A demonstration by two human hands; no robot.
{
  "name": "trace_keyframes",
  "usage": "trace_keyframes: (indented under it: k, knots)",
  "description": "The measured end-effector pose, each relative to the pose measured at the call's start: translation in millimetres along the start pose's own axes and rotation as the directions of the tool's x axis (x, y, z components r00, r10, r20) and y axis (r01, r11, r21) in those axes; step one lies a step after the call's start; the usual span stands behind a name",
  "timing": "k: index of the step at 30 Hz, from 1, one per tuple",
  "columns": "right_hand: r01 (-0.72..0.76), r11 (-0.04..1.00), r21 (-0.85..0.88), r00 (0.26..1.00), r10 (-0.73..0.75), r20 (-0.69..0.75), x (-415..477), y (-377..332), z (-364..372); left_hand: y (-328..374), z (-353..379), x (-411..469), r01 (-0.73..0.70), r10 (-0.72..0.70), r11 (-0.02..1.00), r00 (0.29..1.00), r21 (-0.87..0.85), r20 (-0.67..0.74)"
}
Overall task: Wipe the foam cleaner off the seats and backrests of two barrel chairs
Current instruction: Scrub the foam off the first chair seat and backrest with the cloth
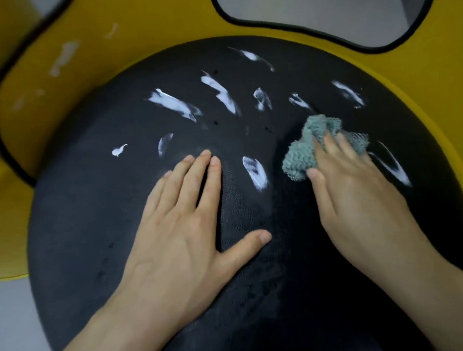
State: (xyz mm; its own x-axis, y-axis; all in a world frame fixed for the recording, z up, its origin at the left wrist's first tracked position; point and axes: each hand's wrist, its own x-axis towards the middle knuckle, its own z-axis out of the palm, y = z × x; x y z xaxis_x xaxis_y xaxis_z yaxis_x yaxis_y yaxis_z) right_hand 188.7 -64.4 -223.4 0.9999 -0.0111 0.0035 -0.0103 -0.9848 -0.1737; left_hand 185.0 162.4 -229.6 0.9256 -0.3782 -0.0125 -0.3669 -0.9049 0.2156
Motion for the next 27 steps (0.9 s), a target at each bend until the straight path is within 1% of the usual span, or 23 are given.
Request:
trace_keyframes:
  k: [2, 4, 6, 9, 12, 13, 15, 17, 18, 22, 27]
  knots:
    - [0.028, 1.000, -0.004, 0.998, -0.028, -0.056, -19.0, -6.3, 6.2, -0.4, 0.6, -0.7, 0.004, -0.004, 1.000, 1.000, -0.006, 0.001]
    - [0.107, 0.994, -0.021, 0.991, -0.108, -0.076, -27.5, -8.0, 12.4, -0.8, 1.8, -0.6, 0.007, -0.007, 1.000, 1.000, -0.006, -0.002]
    - [0.172, 0.985, -0.019, 0.981, -0.173, -0.085, -17.9, -4.6, 13.4, -0.8, 2.2, -0.1, 0.007, -0.007, 1.000, 1.000, -0.008, 0.002]
    - [0.129, 0.992, -0.005, 0.989, -0.130, -0.076, 7.2, 5.8, 9.4, -1.1, 2.6, 0.7, 0.001, -0.001, 1.000, 1.000, 0.004, 0.002]
    - [0.069, 0.996, -0.050, 0.992, -0.074, -0.106, -0.1, 6.4, 12.2, -1.7, 3.2, 1.0, -0.002, 0.002, 1.000, 1.000, 0.011, 0.002]
    - [0.073, 0.995, -0.066, 0.988, -0.081, -0.130, -10.0, 3.2, 15.9, -1.8, 3.9, 1.2, -0.005, 0.005, 1.000, 1.000, 0.014, 0.002]
    - [0.134, 0.989, -0.059, 0.975, -0.142, -0.171, -27.7, -2.5, 23.7, -2.4, 5.5, 1.5, -0.007, 0.007, 1.000, 1.000, 0.016, 0.000]
    - [0.199, 0.977, -0.074, 0.959, -0.209, -0.193, -25.8, -0.3, 25.5, -2.9, 7.5, 1.7, -0.011, 0.011, 1.000, 1.000, 0.011, -0.014]
    - [0.198, 0.976, -0.091, 0.957, -0.213, -0.196, -17.4, 2.3, 24.6, -3.1, 8.8, 1.9, -0.016, 0.016, 1.000, 1.000, 0.011, -0.023]
    - [0.097, 0.991, -0.086, 0.973, -0.113, -0.201, 11.5, 5.3, 22.3, -4.0, 11.1, 3.2, -0.023, 0.023, 1.000, 0.998, 0.010, -0.058]
    - [0.067, 0.991, -0.113, 0.973, -0.090, -0.213, 5.6, 0.5, 24.8, -3.8, 10.3, 3.1, -0.020, 0.022, 0.999, 0.998, 0.038, -0.056]
